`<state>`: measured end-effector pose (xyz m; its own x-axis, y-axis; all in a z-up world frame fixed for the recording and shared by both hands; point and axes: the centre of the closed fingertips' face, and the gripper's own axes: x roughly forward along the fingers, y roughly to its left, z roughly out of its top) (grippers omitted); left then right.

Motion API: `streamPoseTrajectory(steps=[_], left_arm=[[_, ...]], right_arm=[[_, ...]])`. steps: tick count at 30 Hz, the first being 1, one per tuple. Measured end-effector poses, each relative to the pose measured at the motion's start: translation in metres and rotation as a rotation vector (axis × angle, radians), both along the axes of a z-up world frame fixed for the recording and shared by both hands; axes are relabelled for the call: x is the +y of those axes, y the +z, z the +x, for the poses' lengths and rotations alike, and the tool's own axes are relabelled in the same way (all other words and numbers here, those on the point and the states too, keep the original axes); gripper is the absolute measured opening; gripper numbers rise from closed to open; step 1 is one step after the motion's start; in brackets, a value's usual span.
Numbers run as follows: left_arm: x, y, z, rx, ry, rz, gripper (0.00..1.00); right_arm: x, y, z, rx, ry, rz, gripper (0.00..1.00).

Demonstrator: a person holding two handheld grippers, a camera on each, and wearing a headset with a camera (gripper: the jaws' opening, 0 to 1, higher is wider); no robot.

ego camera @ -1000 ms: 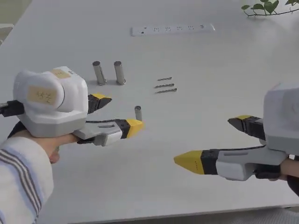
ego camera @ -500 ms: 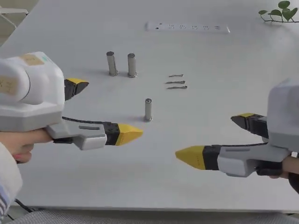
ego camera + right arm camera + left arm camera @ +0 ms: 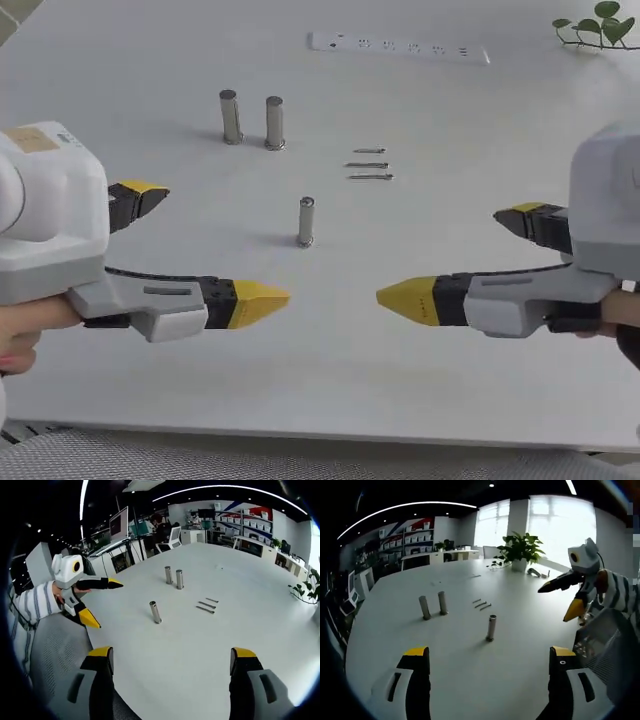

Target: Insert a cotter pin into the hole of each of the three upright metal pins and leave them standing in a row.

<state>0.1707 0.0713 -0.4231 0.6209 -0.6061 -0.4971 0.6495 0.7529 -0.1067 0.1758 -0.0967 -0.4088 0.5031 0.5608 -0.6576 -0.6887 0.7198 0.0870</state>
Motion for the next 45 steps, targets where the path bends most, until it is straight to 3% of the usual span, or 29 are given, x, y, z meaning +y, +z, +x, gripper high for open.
streamPoseTrajectory(steps=[3, 6, 9, 11, 14, 20, 26, 29, 32, 40, 45], left_arm=[[-0.001, -0.002, -0.002, 0.007, 0.005, -0.004, 0.99], [-0.004, -0.002, -0.003, 0.007, 0.012, -0.023, 0.99], [-0.004, -0.007, -0.004, 0.023, 0.011, -0.016, 0.99], [-0.003, -0.007, -0.004, 0.023, 0.014, -0.005, 0.99], [-0.005, -0.005, -0.004, 0.025, 0.023, -0.033, 0.99], [-0.007, -0.004, -0.005, 0.026, 0.022, -0.038, 0.94], [-0.009, -0.001, -0.006, 0.032, 0.038, -0.083, 0.93], [-0.01, -0.001, -0.006, 0.032, 0.053, -0.102, 0.93], [-0.011, -0.001, -0.007, 0.034, 0.057, -0.112, 0.93], [-0.017, -0.012, -0.014, 0.049, 0.028, -0.071, 0.93], [-0.018, -0.011, -0.014, 0.048, 0.025, -0.07, 0.93]], right_arm=[[-0.004, 0.004, 0.008, -0.013, 0.016, -0.024, 0.93], [-0.015, 0.008, 0.026, -0.034, 0.024, -0.086, 0.92], [-0.022, 0.014, 0.043, -0.065, 0.02, -0.134, 0.95], [-0.021, 0.02, 0.052, -0.065, 0.04, -0.15, 0.93], [-0.018, 0.028, 0.07, -0.099, 0.08, -0.19, 0.92], [-0.005, 0.036, 0.098, -0.152, 0.168, -0.25, 0.85], [0.007, 0.031, 0.115, -0.152, 0.252, -0.32, 0.77], [0.011, 0.018, 0.128, -0.131, 0.297, -0.355, 0.74], [0.012, 0.007, 0.131, -0.109, 0.352, -0.4, 0.7], [0.013, 0.007, 0.142, -0.108, 0.417, -0.47, 0.6], [0.011, -0.003, 0.155, -0.089, 0.484, -0.512, 0.53]])
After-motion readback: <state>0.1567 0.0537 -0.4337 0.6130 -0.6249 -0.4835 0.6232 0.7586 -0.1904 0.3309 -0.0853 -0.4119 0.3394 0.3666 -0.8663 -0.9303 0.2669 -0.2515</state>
